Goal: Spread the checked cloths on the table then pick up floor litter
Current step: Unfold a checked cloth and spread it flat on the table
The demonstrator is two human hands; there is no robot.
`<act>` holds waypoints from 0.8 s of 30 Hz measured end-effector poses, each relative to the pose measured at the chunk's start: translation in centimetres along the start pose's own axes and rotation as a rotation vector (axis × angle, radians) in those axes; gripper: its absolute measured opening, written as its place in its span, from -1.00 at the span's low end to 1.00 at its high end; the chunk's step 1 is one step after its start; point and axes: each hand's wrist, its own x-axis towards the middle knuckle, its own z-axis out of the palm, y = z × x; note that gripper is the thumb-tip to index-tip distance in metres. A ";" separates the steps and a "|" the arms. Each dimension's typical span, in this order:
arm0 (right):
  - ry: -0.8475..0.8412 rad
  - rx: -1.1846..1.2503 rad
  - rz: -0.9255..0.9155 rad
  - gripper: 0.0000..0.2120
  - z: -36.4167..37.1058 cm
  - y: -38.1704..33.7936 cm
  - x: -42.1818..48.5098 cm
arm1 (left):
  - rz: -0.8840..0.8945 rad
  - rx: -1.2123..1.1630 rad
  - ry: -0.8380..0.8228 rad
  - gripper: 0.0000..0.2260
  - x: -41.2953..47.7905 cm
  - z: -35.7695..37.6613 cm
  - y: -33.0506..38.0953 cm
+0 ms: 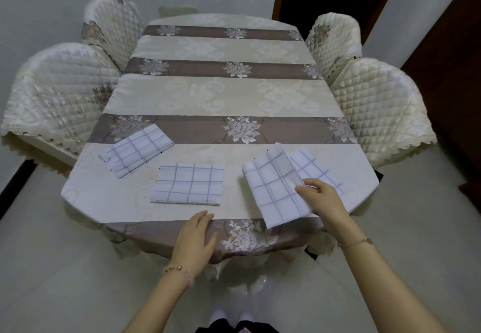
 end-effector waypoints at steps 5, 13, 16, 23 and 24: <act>-0.043 0.192 0.008 -0.85 1.1 -0.6 -4.2 | -0.265 -0.801 -0.100 -0.67 -0.2 -2.2 6.0; -0.107 0.234 0.046 -0.72 3.8 1.5 -8.8 | -0.465 -1.309 -0.162 -0.84 -1.1 -2.7 8.7; 0.013 0.128 -0.009 -0.69 4.5 2.1 -9.6 | -0.411 -1.181 -0.104 -0.86 -1.6 -2.5 8.3; -0.100 0.167 -0.182 -0.83 7.3 -0.2 -11.2 | -0.209 -1.041 -0.054 -0.81 -3.0 -2.7 8.5; -0.121 0.205 -0.163 -0.84 7.7 -0.5 -11.1 | -0.206 -1.039 -0.067 -0.81 -3.1 -2.7 8.5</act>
